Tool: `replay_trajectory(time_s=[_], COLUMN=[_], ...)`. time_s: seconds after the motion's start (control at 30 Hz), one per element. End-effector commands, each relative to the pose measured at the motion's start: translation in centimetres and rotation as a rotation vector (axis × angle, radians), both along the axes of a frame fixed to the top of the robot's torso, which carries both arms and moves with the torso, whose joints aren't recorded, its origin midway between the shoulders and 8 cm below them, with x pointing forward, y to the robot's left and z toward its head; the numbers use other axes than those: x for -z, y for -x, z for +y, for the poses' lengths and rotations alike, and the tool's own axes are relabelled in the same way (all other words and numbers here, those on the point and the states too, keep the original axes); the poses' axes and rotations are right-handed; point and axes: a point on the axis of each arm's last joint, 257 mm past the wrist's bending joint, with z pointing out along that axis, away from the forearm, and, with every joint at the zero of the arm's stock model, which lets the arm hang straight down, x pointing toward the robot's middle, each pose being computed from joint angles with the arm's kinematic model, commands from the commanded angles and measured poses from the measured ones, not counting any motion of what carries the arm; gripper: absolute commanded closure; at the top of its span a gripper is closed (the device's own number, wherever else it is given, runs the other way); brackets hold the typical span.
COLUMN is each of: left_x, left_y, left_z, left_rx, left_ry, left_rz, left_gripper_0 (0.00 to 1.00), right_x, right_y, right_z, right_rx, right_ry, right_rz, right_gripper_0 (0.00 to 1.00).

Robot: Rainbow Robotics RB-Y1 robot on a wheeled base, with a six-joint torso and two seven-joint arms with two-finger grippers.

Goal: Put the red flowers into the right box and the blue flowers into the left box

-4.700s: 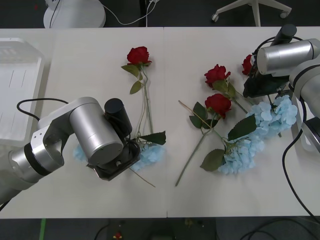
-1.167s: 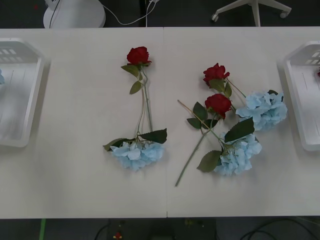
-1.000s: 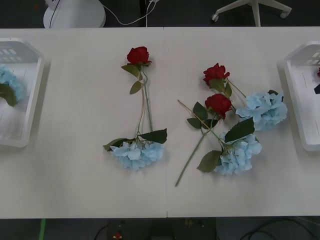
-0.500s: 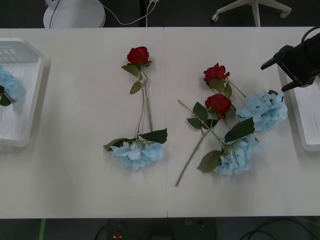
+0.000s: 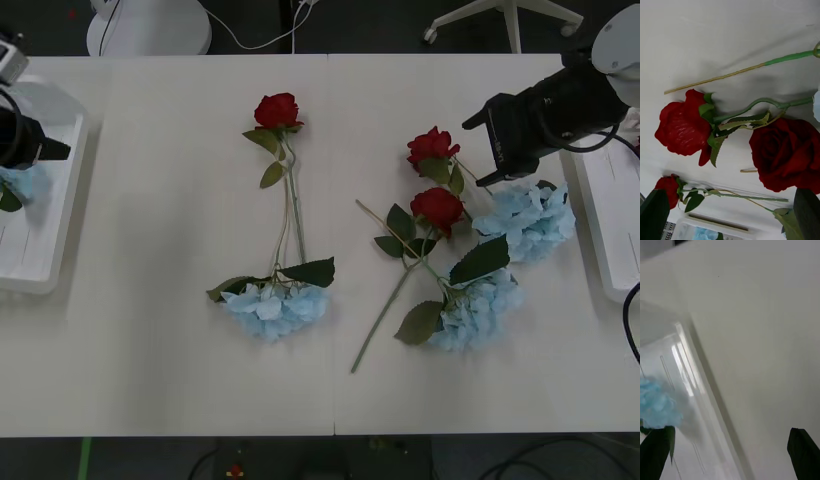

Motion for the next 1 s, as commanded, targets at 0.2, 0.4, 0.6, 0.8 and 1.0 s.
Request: replay_trajectory(time_s=[0.2,0.4,0.6,0.8,1.0], left_x=[-0.9,-1.1,-2.0,-2.4,-2.6], left_y=[-1.6,-1.7,-0.7,0.8,2.7], left_z=[-5.4,-8.1,-10.6,-12.9,-13.6], left_rx=[0.203,0.380,0.657,1.002,1.282], left_ry=[-0.244,-0.276,-0.262,-0.415,-0.515], left_rz=[-0.306,-0.507,-0.708,-0.778,-0.718], left_gripper_0=[0.09,0.09,0.09,0.09,0.09], right_x=[-2.3,-2.0,-0.1,1.8,3.6], right_y=[-2.6,-3.6,-3.2,-2.8,-1.9], right_z=[0.4,-1.3,-3.8,-6.5,-8.8], right_rx=[0.199,0.342,0.450,0.539,0.597], right_ry=[0.014,-0.048,-0.066,-0.077,-0.066], right_rz=[-0.001,0.018,0.082,0.122,0.160], right_gripper_0=[0.05,0.05,0.05,0.05,0.05])
